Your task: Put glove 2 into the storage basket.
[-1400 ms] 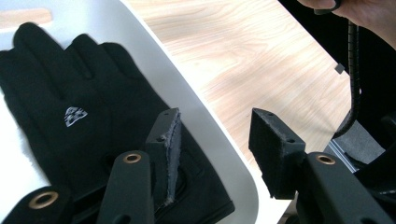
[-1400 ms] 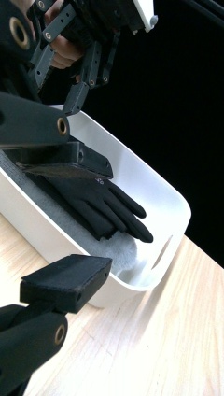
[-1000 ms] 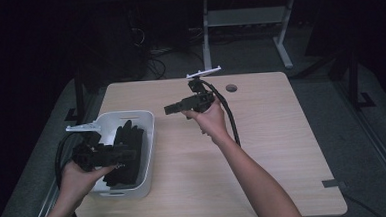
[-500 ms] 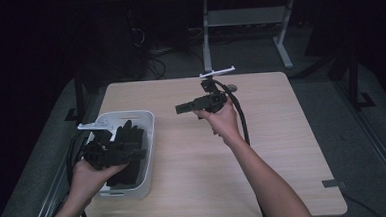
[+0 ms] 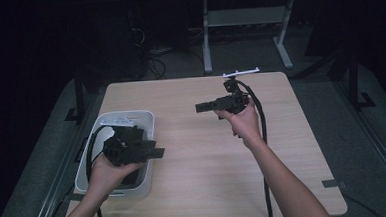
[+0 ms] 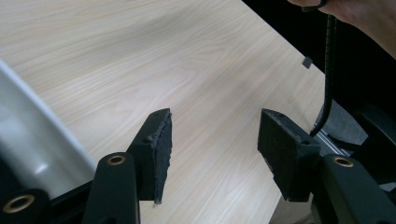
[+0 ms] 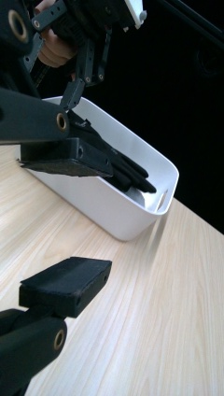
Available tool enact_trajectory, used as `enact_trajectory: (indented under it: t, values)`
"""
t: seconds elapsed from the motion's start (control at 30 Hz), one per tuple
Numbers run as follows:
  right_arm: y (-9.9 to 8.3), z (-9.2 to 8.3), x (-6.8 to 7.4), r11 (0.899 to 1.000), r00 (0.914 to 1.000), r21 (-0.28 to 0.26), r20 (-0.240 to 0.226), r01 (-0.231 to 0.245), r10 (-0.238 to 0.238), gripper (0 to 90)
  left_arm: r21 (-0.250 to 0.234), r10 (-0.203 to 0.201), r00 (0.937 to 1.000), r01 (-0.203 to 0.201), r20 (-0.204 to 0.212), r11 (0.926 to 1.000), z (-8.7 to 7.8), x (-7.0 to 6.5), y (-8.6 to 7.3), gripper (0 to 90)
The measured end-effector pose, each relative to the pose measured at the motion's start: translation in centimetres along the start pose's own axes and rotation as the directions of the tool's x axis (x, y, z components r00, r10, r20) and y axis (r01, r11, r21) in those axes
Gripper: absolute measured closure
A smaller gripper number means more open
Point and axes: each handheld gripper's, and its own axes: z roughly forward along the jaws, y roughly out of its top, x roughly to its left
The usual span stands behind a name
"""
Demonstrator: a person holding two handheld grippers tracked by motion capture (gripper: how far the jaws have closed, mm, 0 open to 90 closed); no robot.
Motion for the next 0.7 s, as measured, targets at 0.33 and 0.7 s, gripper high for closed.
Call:
enact_trajectory:
  t: [0.33,0.7]
  values:
    - [-1.5,-3.1,-1.7,0.999,0.999,-0.039,0.022,-0.038,0.038,46.9,0.021,0.032,0.9987,-0.033,0.04,0.9992,2.5,-1.5,1.0,43.4]
    - [-3.3,-6.0,-3.5,0.994,0.9958,-0.078,0.036,-0.081,0.084,46.4,0.033,0.054,0.9961,-0.056,0.07,0.9979,4.4,-2.7,1.4,41.5]
